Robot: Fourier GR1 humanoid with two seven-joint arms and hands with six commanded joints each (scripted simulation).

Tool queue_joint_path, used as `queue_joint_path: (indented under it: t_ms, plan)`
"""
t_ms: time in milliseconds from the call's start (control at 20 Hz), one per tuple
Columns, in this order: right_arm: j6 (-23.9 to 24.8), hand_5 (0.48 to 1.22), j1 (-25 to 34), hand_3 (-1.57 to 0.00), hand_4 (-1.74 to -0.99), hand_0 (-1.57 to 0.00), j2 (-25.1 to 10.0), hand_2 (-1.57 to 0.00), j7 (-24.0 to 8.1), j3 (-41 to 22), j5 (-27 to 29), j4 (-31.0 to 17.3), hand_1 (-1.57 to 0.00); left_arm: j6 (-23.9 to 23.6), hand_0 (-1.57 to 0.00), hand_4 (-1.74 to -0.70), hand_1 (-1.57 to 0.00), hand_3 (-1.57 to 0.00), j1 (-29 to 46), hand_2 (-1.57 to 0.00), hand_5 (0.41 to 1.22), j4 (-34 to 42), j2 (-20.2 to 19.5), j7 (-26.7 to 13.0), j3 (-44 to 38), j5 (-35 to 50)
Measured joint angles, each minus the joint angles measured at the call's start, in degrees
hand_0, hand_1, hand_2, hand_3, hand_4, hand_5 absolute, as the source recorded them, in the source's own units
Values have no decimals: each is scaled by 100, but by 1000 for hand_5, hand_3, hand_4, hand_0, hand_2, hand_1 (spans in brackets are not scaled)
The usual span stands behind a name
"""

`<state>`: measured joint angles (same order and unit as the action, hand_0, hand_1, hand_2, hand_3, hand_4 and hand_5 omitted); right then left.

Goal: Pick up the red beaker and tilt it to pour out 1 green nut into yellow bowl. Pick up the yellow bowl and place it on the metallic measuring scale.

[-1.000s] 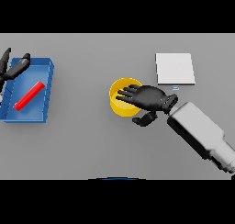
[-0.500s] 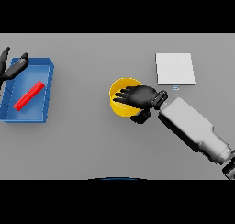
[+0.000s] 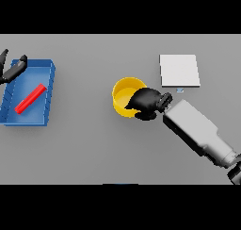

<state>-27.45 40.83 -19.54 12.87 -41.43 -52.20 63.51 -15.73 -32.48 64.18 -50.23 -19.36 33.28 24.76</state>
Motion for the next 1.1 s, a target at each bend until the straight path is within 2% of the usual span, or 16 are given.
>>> queue_joint_path:
  t_ms: [100, 200, 450, 650, 750, 900, 950, 1050, 1100]
  plan:
    - [3, 1163, -7, -1041, -1660, -1356, -60, -1192, 23, -7, 28, 93, -1341, 15, 1, -725, 1, 1, -90, 1, 698, 15, -33, -73, -33, 21]
    - [54, 1184, 21, -1183, -1689, -1433, -94, -1240, 63, -62, 21, 100, -1424, 22, 1, -722, 1, 1, -79, 1, 695, 3, -44, -23, -37, 13]
    - [143, 1209, -23, -1311, -1724, -1526, -137, -1319, 57, 55, 112, 133, -1523, 41, 1, -716, 1, 1, -74, 1, 694, 10, 0, -96, 40, -28]
    - [-79, 1216, -19, -1317, -1734, -1553, -285, -1344, 39, 285, 308, 407, -1551, -25, 1, -723, 1, 1, -5, 1, 694, 54, -3, -57, 29, -20]
    - [-172, 1218, 4, -1252, -1737, -1559, -360, -1414, -119, 428, 379, 545, -1558, -64, 1, -724, 1, 1, -3, 1, 693, 87, -11, -154, 33, -16]
    - [-367, 1219, 42, -1194, -1739, -1565, -561, -1426, -258, 663, 509, 980, -1565, -23, 1, -717, 1, 1, -49, 1, 686, 30, -21, -146, 22, -27]
    - [-362, 1220, 38, -1180, -1739, -1566, -693, -1455, -251, 764, 523, 1061, -1566, 55, 1, -714, 1, 1, -88, 1, 686, -14, -19, -129, 44, -48]
    - [-314, 1220, 1, -1164, -1740, -1568, -765, -1497, -452, 865, 496, 1155, -1568, 19, 1, -716, 1, 1, -3, 1, 686, 98, -20, -34, 49, -33]
    - [-307, 1220, -5, -1163, -1740, -1559, -766, -1512, -468, 884, 499, 1190, -1568, -14, 1, -718, 1, 1, -45, 1, 686, 105, 13, -126, 76, -51]
